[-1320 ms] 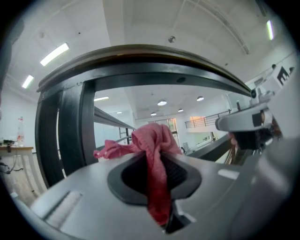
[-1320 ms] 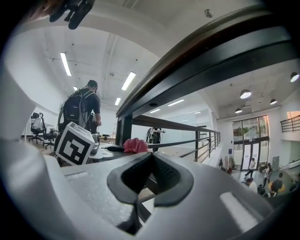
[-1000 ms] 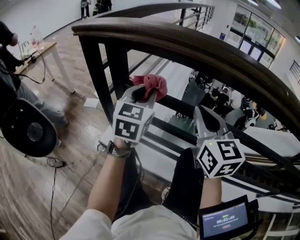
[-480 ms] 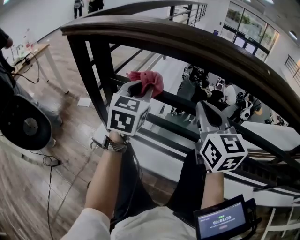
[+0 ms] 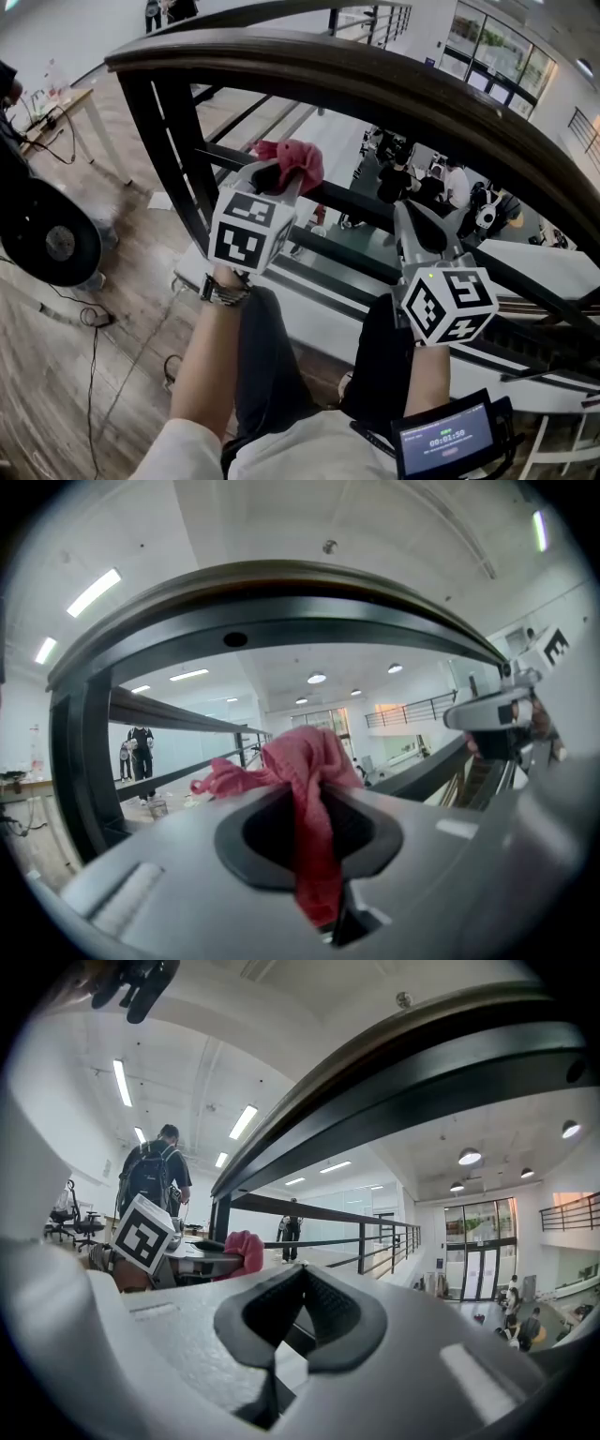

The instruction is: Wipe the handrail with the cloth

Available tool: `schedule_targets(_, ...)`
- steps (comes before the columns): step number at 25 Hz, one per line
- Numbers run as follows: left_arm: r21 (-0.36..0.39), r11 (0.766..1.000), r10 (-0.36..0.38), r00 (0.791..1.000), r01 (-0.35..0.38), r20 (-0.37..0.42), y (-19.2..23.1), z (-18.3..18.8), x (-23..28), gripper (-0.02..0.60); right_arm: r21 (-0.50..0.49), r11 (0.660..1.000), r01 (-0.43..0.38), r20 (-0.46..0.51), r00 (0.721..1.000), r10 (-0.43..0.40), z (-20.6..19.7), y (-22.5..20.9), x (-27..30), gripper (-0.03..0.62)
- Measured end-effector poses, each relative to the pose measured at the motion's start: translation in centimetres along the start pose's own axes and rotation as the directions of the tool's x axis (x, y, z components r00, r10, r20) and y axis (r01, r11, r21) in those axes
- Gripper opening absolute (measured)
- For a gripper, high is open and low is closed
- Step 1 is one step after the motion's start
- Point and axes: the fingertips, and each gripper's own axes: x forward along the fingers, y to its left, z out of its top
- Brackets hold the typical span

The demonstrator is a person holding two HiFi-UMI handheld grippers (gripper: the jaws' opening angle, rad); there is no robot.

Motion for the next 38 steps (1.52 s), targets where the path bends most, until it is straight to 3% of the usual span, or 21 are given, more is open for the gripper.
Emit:
schedule_targets(6, 0.017, 1.000, 0.007, 1.000, -0.007, 0.010, -3.4, 0.6, 0.5, 0.069, 0.011, 1.000, -0.019, 0.007, 1.000, 0.019, -0.2, -1.4, -1.6, 0.003)
schedule_targets(10, 0.015, 0.999, -0.029, 0.999, 0.029, -0.014, -6.1, 0.9, 0.7, 0.069, 0.024, 1.000, -0.018, 0.016, 1.000, 0.018, -0.1, -2.7, -3.0, 0.003)
schedule_targets(14, 0.017, 0.998, -0.061, 0.998, 0.061, -0.019, -8.9, 1.6, 1.3, 0.071, 0.037, 0.999, 0.007, 0.025, 1.000, -0.008, 0.3, -4.8, -4.9, 0.003)
schedule_targets(28, 0.029, 0.998, -0.056, 0.998, 0.057, -0.008, -16.8, 3.5, 2.2, 0.069, 0.007, 0.997, 0.083, 0.005, 0.997, -0.083, 0.4, -11.8, -11.4, 0.003)
schedule_targets(38, 0.027, 0.992, -0.121, 0.993, 0.121, 0.000, -22.7, 4.7, 3.3, 0.069, 0.011, 0.991, 0.135, -0.022, 0.991, -0.135, -0.7, -15.6, -15.1, 0.003)
